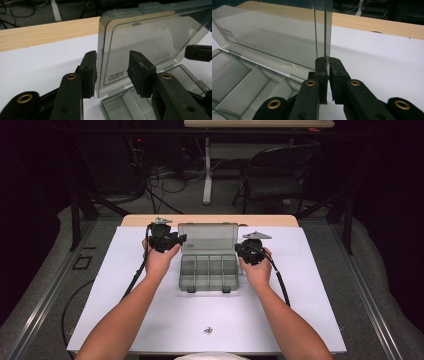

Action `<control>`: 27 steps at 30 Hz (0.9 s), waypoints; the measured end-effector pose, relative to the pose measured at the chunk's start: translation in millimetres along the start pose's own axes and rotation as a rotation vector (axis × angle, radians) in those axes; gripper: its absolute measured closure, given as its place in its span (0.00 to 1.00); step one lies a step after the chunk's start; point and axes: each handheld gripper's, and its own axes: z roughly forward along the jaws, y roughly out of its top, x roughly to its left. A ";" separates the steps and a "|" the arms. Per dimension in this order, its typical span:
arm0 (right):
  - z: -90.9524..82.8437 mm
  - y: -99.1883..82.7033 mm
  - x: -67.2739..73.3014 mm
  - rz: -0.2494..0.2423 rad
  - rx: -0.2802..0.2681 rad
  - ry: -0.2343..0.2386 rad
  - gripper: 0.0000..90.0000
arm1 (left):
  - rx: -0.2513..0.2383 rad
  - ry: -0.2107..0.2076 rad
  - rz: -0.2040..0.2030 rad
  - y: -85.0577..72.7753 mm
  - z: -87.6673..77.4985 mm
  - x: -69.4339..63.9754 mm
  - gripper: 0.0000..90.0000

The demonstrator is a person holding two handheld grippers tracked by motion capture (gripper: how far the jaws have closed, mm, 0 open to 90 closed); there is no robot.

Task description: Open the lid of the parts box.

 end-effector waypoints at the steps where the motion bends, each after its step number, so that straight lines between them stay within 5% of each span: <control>1: 0.0 0.1 0.0 0.003 0.000 0.000 0.95 | 0.001 -0.002 -0.002 -0.6 0.1 -0.4 0.63; 27: 1.3 0.3 -1.9 0.021 0.000 0.009 0.95 | 0.062 0.027 0.067 -10.3 -0.4 -4.7 0.70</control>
